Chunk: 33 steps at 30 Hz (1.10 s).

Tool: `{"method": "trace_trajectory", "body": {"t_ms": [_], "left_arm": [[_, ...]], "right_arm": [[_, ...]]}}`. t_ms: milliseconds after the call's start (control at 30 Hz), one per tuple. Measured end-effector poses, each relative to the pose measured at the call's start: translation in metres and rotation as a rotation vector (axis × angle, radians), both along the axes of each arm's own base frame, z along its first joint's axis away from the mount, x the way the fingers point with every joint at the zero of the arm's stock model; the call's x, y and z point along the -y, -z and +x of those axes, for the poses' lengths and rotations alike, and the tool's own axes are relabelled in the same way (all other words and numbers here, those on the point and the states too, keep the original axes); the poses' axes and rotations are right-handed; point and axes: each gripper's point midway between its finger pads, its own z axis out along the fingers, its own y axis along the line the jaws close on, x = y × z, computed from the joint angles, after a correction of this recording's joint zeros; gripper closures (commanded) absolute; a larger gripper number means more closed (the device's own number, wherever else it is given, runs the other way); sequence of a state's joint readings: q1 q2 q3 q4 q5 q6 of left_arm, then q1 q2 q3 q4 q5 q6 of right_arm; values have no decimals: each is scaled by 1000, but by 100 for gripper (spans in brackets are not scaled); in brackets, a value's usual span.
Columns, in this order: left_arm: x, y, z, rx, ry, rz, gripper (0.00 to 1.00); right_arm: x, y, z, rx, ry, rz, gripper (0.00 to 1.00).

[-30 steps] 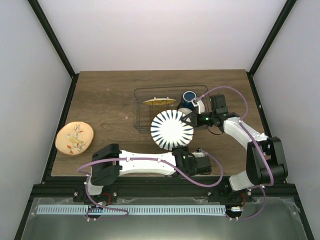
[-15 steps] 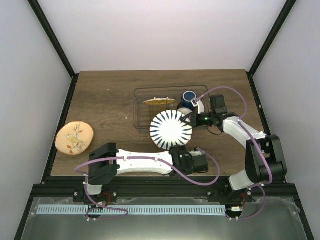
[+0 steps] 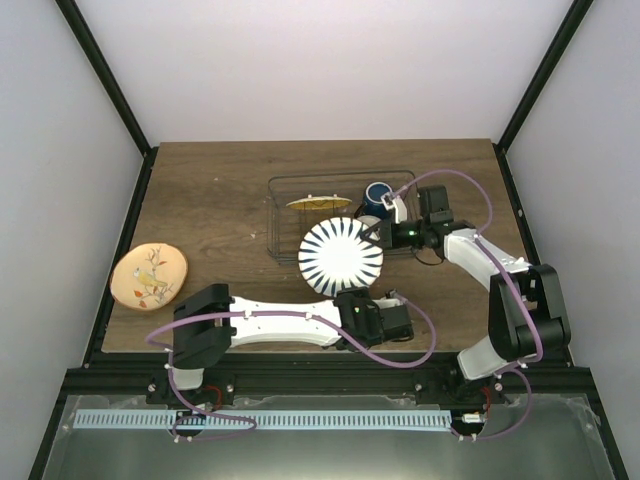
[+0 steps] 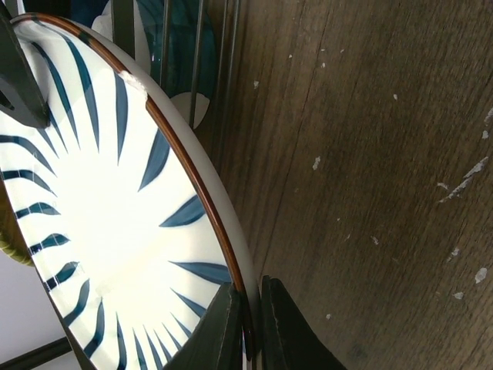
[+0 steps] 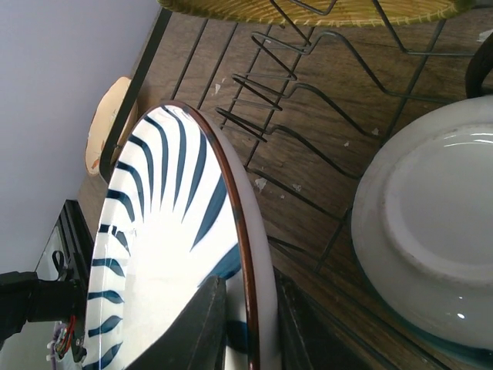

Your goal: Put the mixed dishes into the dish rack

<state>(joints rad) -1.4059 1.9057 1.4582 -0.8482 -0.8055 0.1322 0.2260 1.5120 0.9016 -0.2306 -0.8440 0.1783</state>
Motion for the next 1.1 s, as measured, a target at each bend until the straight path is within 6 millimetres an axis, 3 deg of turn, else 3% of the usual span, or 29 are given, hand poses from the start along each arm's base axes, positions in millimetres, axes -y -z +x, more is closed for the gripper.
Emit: {"method": "trace_trajectory", "body": {"t_ms": [133, 333, 1100], "left_arm": [[-1, 0, 2, 3, -4, -5, 88], [-1, -2, 5, 31, 6, 14, 80], [-2, 0, 9, 58, 20, 32, 77]], "right_arm": [[0, -1, 2, 3, 3, 5, 99], [-4, -3, 3, 5, -8, 24, 99], [-11, -3, 6, -8, -27, 69, 99]]}}
